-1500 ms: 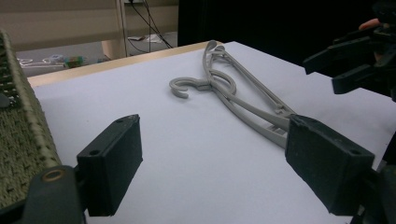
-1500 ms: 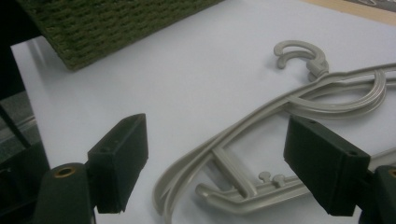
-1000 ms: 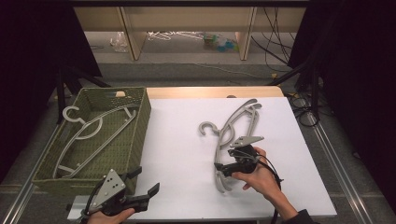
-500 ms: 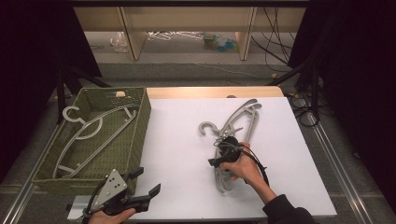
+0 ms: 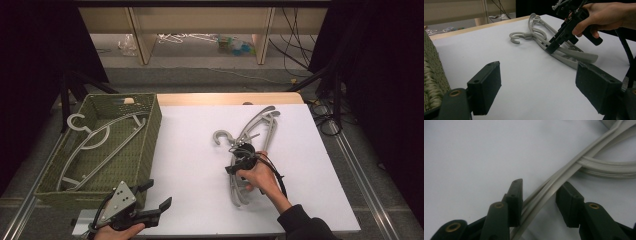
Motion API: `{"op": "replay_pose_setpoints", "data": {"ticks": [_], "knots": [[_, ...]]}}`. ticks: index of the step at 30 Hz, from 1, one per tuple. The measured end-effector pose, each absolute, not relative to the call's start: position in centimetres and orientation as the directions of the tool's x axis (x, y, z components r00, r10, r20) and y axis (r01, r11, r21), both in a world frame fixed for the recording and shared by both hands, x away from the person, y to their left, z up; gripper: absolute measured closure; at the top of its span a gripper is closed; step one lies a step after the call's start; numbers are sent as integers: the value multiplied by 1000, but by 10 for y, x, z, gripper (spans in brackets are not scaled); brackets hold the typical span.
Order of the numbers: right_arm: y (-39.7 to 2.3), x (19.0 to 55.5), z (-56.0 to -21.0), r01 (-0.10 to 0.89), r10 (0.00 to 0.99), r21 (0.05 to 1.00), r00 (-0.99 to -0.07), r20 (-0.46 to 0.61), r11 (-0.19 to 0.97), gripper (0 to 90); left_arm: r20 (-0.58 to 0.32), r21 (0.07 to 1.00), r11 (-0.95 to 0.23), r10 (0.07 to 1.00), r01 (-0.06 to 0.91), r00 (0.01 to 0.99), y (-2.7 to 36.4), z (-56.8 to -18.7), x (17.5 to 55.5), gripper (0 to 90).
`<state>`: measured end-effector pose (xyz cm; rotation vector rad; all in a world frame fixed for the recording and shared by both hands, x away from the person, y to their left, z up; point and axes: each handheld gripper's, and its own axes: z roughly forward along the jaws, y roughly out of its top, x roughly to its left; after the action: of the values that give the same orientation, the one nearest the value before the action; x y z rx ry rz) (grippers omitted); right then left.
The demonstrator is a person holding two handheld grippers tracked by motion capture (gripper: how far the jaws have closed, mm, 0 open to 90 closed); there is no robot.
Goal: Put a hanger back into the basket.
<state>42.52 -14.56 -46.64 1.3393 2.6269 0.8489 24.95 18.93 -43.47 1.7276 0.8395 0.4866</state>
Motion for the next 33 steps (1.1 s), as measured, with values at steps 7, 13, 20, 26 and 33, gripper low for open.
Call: {"op": "replay_pose_setpoints", "data": {"ticks": [7,13,20,26,33], "knots": [[-153,422,-455,730,771,536,-602,208,425,649,-85,944,-153,744,293,663,190,-435,249,208],[-167,421,-449,714,758,560,-615,216,420,789,-96,945,-141,743,295,662,191,-433,248,211],[-169,416,-448,660,699,542,-694,174,521,822,-97,946,-140,738,292,667,190,-434,249,214],[-170,408,-437,608,637,529,-755,156,592,825,-63,943,-173,746,284,663,190,-433,248,217],[-181,394,-425,553,541,550,-816,204,626,825,26,931,-267,726,247,687,180,-431,260,255]]}}
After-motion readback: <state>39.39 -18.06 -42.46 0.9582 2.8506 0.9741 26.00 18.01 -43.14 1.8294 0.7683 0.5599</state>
